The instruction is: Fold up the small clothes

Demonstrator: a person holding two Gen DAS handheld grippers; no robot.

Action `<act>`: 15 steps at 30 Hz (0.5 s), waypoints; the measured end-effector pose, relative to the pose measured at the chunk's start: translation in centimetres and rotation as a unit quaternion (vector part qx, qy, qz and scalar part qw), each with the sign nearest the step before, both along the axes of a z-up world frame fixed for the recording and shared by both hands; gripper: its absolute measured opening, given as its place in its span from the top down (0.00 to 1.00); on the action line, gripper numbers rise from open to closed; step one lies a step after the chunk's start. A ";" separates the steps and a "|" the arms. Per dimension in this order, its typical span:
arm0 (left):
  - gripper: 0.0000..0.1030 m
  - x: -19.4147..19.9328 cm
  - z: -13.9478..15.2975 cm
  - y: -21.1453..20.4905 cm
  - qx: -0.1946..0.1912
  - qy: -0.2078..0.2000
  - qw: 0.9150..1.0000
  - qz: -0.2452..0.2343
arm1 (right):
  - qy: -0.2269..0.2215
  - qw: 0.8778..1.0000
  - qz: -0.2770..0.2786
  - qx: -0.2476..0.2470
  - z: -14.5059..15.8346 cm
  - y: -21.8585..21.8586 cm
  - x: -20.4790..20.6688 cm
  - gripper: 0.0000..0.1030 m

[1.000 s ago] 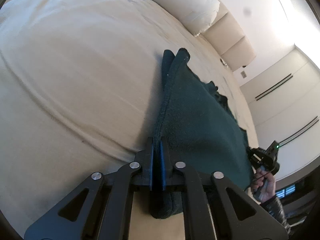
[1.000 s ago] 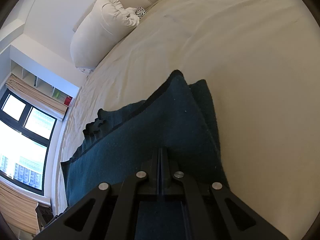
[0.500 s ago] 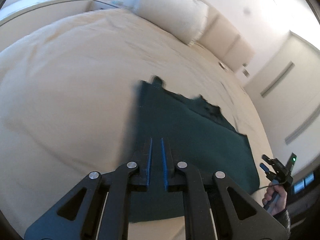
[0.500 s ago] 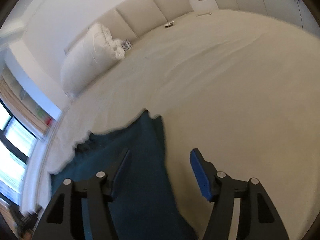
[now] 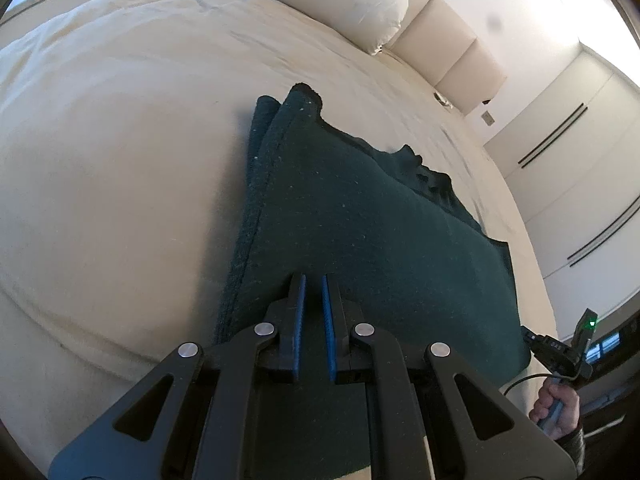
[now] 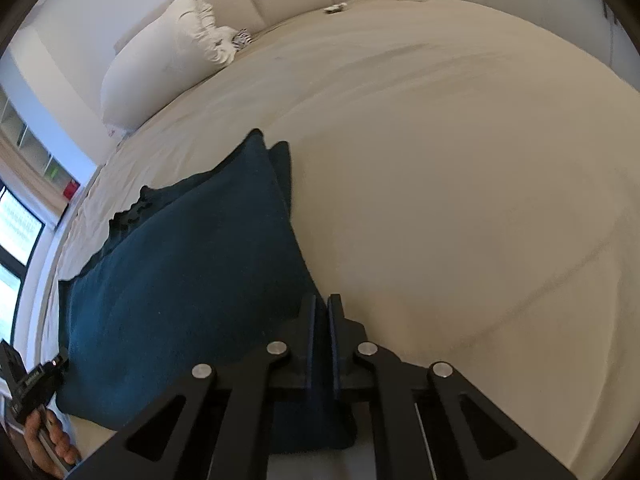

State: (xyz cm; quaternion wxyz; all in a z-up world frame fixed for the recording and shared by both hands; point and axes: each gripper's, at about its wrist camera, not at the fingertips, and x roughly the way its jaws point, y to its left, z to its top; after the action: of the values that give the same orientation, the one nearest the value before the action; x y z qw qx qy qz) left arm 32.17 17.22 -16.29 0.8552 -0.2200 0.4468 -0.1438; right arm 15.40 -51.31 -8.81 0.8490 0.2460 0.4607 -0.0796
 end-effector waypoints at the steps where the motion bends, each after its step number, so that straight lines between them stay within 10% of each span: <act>1: 0.92 0.0 0.0 0.0 0.004 -0.001 1.000 -0.001 | 0.007 1.000 -0.010 -0.010 -0.2 -0.2 -0.2 1.00; 11: 0.92 -1.0 2.6 -1.4 0.042 -0.045 0.998 0.015 | -0.079 0.996 -0.018 0.036 4.0 -1.5 -2.0 0.94; 13: 0.92 -0.4 3.9 -2.1 0.053 -0.064 0.997 0.002 | -0.105 0.993 0.012 0.060 4.9 0.0 -1.0 0.77; 15: 0.92 1.2 5.0 -2.9 0.061 -0.074 0.995 -0.005 | -0.127 0.987 0.043 0.087 5.5 2.3 0.7 0.34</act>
State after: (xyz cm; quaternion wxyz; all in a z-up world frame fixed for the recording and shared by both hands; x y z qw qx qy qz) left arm 33.37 14.29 -11.30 0.8971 -0.1537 0.3911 -0.1367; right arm 16.15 -48.97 -3.31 0.8787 0.3071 0.3643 0.0298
